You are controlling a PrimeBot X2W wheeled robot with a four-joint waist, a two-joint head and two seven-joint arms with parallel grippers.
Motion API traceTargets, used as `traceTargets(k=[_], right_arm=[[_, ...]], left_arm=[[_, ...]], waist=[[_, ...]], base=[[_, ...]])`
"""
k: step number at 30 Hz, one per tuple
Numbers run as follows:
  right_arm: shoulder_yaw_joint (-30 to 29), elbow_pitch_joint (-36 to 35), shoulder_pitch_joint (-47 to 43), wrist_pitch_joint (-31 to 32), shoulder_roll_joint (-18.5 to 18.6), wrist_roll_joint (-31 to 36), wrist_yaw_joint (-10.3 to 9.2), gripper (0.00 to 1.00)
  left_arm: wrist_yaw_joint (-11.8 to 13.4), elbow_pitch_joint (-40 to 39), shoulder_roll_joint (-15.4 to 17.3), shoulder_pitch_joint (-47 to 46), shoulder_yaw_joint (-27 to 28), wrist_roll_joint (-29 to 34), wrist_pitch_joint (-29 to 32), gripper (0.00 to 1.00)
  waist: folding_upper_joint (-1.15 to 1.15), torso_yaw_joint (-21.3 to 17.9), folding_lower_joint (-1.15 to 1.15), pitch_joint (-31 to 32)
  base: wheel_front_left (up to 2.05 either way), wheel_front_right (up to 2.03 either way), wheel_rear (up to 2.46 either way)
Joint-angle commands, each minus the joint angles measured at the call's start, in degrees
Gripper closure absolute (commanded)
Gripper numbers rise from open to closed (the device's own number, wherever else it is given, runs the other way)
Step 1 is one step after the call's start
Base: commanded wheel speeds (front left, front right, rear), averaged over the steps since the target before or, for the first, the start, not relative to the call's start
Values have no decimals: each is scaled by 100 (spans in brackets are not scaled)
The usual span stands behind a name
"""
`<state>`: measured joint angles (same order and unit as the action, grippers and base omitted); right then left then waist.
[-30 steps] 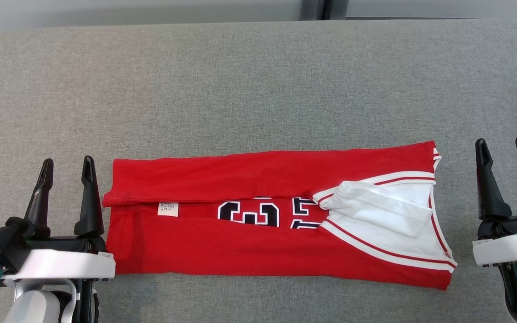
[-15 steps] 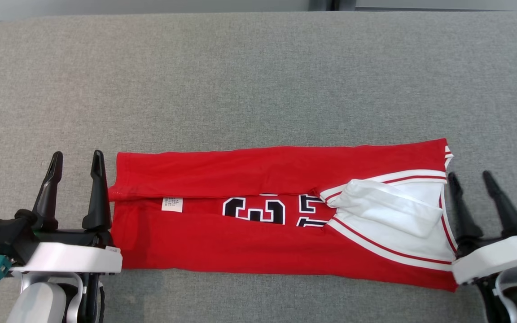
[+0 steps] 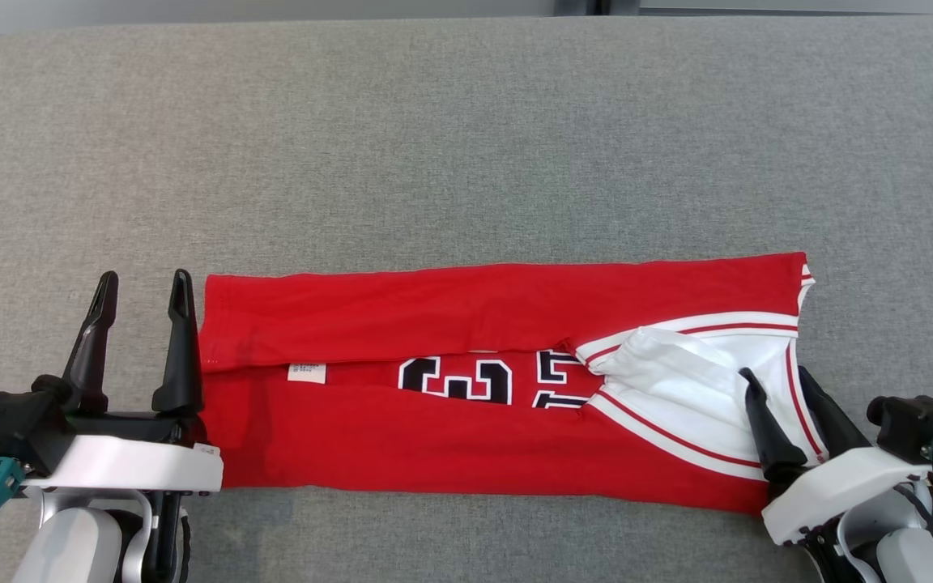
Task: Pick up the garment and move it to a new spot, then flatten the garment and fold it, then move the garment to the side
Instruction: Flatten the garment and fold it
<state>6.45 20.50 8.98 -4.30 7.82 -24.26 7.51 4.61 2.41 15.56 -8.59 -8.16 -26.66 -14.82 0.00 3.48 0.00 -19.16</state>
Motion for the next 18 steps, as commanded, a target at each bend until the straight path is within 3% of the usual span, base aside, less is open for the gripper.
traceTargets(k=[1,2,3,4,5,11,18], right_arm=[[107,307,-187,258,-26,-33,-4,5],[176,387,-180,360,-32,-76,-12,41],[250,430,-174,429,-32,-113,-5,60],[293,449,-156,440,-37,-152,-1,95],[345,487,-135,507,-33,-203,-1,100],[380,280,16,304,241,-416,-15,100],[-130,-113,-8,58,659,-627,-21,100]], left_arm=[[21,-23,38,-83,11,37,3,0],[28,-33,43,-94,7,39,7,0],[32,-40,50,-98,5,37,8,0],[36,-45,55,-101,4,32,9,0],[42,-50,57,-106,4,26,8,0],[67,-70,78,-93,15,5,5,0],[123,-143,116,-11,34,17,4,0]], waist=[[0,-9,0,-11],[0,-14,0,-20],[0,-18,0,-26],[0,-24,0,-33],[0,-29,0,-37],[0,-81,0,-39],[0,-200,0,-9]], base=[[0,0,0],[0,0,0],[0,0,0],[0,0,0],[0,0,0],[0,0,0],[0,0,0]])
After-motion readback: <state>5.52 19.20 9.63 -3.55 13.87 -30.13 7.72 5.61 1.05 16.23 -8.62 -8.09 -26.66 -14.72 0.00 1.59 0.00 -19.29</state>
